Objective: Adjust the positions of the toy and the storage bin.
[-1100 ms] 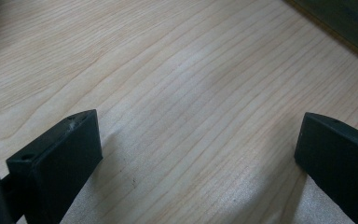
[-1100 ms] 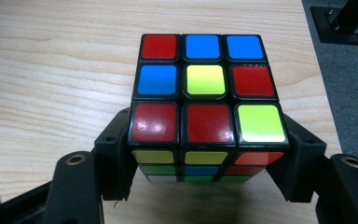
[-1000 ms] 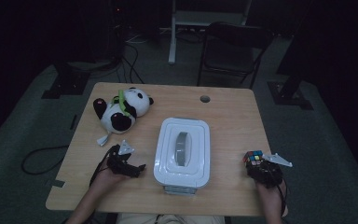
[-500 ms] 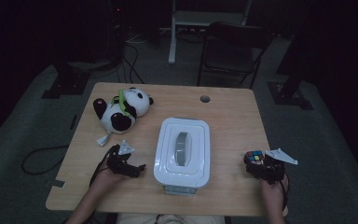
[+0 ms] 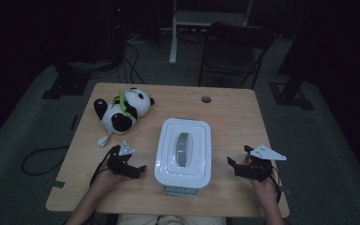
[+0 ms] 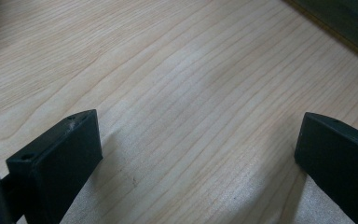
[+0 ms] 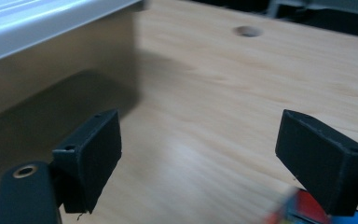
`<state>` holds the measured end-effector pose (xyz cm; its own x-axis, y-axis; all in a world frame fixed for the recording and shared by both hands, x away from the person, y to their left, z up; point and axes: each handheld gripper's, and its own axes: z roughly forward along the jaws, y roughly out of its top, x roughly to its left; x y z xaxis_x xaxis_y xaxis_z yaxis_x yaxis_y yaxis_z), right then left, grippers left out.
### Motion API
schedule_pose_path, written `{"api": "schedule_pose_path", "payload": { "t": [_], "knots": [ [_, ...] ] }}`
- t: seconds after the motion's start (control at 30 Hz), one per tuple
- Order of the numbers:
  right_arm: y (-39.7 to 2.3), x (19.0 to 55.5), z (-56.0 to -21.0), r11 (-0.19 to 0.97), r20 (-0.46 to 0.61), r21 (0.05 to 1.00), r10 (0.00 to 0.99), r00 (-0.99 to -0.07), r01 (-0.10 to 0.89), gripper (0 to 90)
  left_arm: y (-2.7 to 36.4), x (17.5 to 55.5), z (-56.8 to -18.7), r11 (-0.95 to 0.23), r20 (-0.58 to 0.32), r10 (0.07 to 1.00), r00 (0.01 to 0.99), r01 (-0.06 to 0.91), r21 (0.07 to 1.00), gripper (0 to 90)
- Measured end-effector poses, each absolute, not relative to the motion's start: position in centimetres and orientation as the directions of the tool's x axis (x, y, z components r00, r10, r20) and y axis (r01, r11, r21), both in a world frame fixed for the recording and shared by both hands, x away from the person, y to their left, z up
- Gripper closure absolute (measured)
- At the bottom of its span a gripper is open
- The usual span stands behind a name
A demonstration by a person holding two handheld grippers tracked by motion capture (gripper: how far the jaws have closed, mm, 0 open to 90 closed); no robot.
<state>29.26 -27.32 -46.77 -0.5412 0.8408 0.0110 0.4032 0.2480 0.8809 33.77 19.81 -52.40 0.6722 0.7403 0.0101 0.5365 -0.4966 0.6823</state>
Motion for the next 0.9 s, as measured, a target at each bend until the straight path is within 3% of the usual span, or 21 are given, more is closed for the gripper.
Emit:
{"api": "schedule_pose_path", "payload": {
  "t": [0.37, 0.67, 0.9],
  "knots": [
    [-24.8, 29.7, -49.4, 0.318, 0.041, 0.840, 0.771, -0.636, 0.440, 14.0, 19.9, 33.7, -52.4, -0.499, 0.009, 0.735, 0.678, 0.533, 0.683, 1.3],
    [-23.8, 30.4, -52.3, 0.386, 0.034, 0.784, 0.756, -0.654, 0.487, 14.1, 20.0, 33.7, -52.3, -0.512, 0.010, 0.724, 0.690, 0.528, 0.677, 1.6],
    [-23.6, 30.7, -52.5, 0.414, 0.028, 0.754, 0.755, -0.655, 0.510, 14.0, 20.3, 33.8, -51.6, -0.534, 0.028, 0.722, 0.691, 0.531, 0.658, 1.7]
  ]
}}
